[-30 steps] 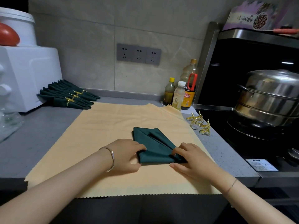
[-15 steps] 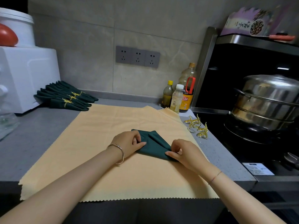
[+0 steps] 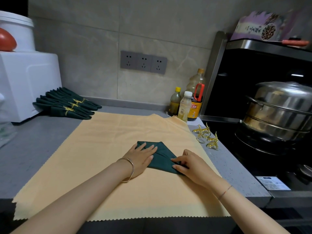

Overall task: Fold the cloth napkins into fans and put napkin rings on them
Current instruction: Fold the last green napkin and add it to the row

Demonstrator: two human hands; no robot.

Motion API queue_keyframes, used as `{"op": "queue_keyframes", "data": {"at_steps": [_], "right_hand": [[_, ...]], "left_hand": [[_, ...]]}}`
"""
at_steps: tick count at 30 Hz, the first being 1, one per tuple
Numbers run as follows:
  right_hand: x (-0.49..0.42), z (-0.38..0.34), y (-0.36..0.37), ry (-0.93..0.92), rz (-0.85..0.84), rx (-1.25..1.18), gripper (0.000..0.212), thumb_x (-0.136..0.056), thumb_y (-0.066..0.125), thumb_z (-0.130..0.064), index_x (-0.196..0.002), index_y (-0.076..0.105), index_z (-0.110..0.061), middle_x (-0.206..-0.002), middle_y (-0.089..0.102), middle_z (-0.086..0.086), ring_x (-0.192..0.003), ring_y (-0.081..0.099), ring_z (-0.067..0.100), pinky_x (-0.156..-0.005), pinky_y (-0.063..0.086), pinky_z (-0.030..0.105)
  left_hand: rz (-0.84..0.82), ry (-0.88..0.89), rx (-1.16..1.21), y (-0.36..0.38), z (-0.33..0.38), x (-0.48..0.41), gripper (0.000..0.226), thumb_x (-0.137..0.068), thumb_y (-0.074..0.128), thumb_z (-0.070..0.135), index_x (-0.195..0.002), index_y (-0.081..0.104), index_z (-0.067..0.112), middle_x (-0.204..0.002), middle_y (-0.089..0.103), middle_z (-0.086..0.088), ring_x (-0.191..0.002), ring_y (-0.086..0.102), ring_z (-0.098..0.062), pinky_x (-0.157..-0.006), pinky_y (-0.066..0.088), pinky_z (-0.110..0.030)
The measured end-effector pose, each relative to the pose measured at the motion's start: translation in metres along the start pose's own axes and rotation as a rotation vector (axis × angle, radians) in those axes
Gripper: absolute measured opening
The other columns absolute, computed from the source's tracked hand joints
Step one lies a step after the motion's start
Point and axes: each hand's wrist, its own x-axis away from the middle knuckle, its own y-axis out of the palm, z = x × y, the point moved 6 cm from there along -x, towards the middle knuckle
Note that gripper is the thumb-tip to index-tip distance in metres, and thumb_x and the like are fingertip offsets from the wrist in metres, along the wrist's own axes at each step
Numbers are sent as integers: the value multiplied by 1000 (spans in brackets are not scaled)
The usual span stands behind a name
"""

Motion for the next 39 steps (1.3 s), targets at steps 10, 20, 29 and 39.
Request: {"op": "queue_keyframes", "data": {"at_steps": [10,20,29,39], "right_hand": [[8,-32,9,-322,-27,263,54,-98,44,-29,-148,29,-17,-152,34,-1,-134,40,19,-106,35,29],[-21,-47,24,-178,-27,544,48,-96,36,-7,-143,35,-15,-138,52,0,-114,56,26,-85,45,36],[-35,-26,-31,168,73,-448,12,-93,58,-21,-91,69,-17,-79,67,0,-70,59,15,-60,44,20],[-37,-40,20,528,-716,-948,12,-89,62,-24,-91,67,-13,-77,71,1,-61,66,11,-58,53,20]], "left_hand": [[-3,21,173,4,-4,-2,48,-105,13,28,-153,6,27,-159,5,12,-147,-2,-13,-117,-5,-29],[-33,-7,213,1,-7,-5,46,-105,14,28,-151,15,29,-159,11,13,-147,3,-10,-118,-3,-28],[472,78,389,-69,-20,44,71,-86,11,65,-150,9,33,-154,9,21,-144,4,1,-115,-5,-17],[281,243,-14,-47,-16,78,82,-77,6,82,-147,0,38,-153,-4,24,-142,-15,0,-114,-18,-26]]}}
